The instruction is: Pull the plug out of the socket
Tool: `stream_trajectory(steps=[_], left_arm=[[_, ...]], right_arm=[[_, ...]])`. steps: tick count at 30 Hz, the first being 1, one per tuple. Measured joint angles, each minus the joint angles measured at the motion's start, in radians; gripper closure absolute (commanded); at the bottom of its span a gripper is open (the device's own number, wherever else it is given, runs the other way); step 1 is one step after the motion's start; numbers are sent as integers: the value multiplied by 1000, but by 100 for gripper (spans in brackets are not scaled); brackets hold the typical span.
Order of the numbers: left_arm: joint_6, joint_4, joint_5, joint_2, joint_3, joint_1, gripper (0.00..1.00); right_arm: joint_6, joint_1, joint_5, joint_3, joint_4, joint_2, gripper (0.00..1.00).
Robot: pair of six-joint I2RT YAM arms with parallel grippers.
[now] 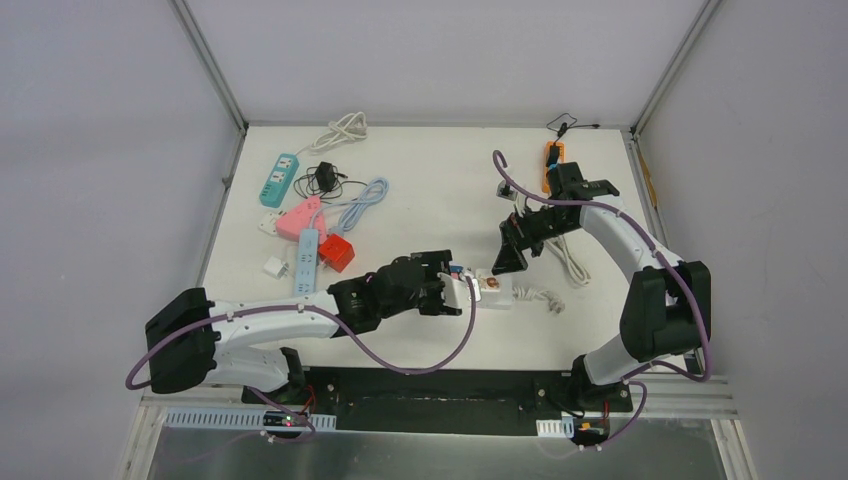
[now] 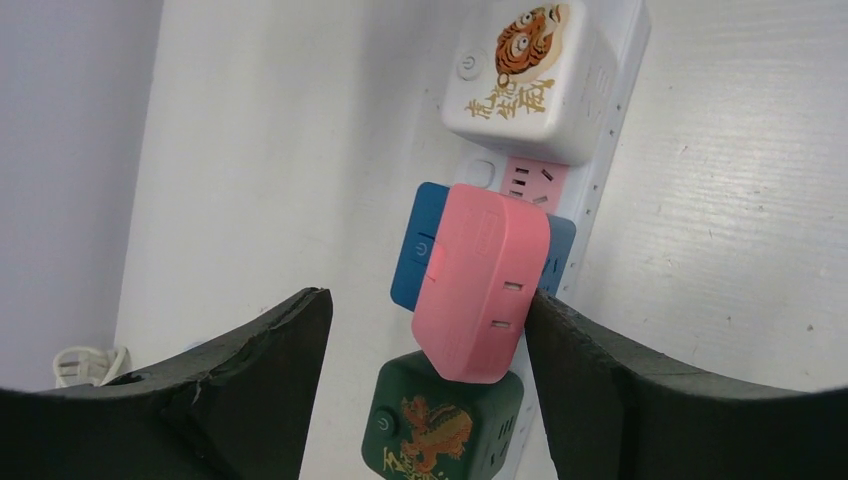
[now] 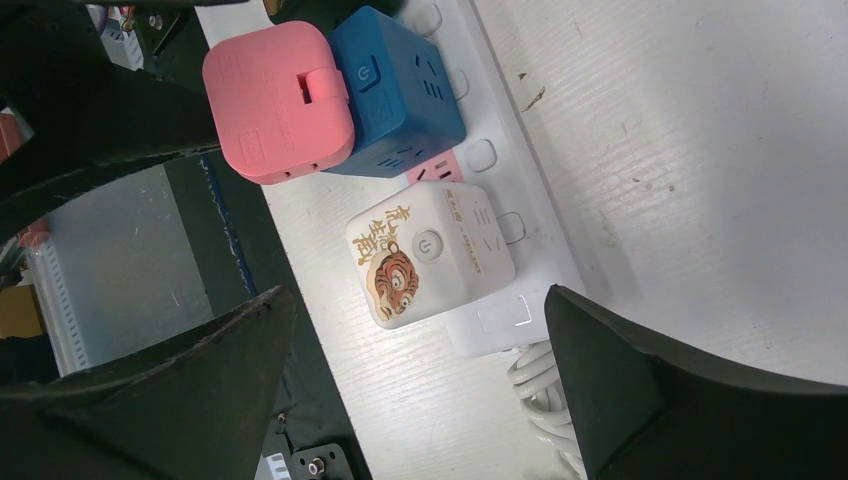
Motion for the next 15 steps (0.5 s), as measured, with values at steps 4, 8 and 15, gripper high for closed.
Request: stream_trajectory(steps=[4, 8, 15], left_arm=[[-26, 13, 0, -21, 0, 0, 31], [-46, 15, 1, -20, 0, 0, 37], [-97, 15, 48, 27, 10, 11, 46]], right_arm=[[0, 0, 0, 0, 0, 0, 0], [0, 0, 0, 0, 0, 0, 0], [5, 0, 0, 0, 0, 0, 0]])
